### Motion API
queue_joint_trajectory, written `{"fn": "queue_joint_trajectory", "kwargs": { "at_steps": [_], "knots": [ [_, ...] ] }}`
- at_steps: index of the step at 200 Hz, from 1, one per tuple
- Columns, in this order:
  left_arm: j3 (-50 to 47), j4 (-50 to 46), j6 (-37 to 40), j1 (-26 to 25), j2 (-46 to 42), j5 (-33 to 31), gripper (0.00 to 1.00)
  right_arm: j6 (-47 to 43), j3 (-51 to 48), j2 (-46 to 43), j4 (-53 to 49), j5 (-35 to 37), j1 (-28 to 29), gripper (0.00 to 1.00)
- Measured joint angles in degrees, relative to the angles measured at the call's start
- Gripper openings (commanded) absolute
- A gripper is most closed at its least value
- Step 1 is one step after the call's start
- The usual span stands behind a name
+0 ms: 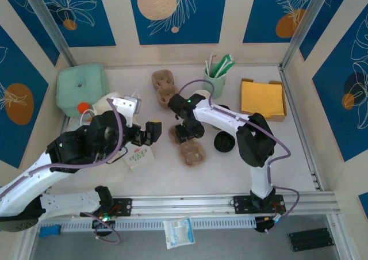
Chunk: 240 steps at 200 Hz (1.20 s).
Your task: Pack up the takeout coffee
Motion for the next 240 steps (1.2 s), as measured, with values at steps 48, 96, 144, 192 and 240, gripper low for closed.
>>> {"fn": "queue_joint_trajectory", "kwargs": {
  "at_steps": [48,96,144,192,240],
  "knots": [
    [-0.26,-0.31,0.0,0.0,-0.5,-0.74,0.99,0.22,1.16,2.23,0.15,0.07,0.0,0.5],
    [-0.33,-0.28,0.0,0.0,-0.48,-1.01,0.99,0.66,1.16,3.17,0.48,0.22,0.0,0.49],
    [-0.37,-0.26,-0.02,0.0,-0.46,-1.01,0.99,0.96,1.16,3.74,0.74,0.44,0.17,0.5],
    [-0.37,-0.24,0.0,0.0,-0.24,-1.01,0.99,1.09,1.16,4.57,0.74,0.79,0.87,0.5],
    [-0.37,-0.24,0.0,0.0,-0.24,-1.01,0.99,1.09,1.16,5.18,0.74,1.66,1.53,0.48]
  ]
}}
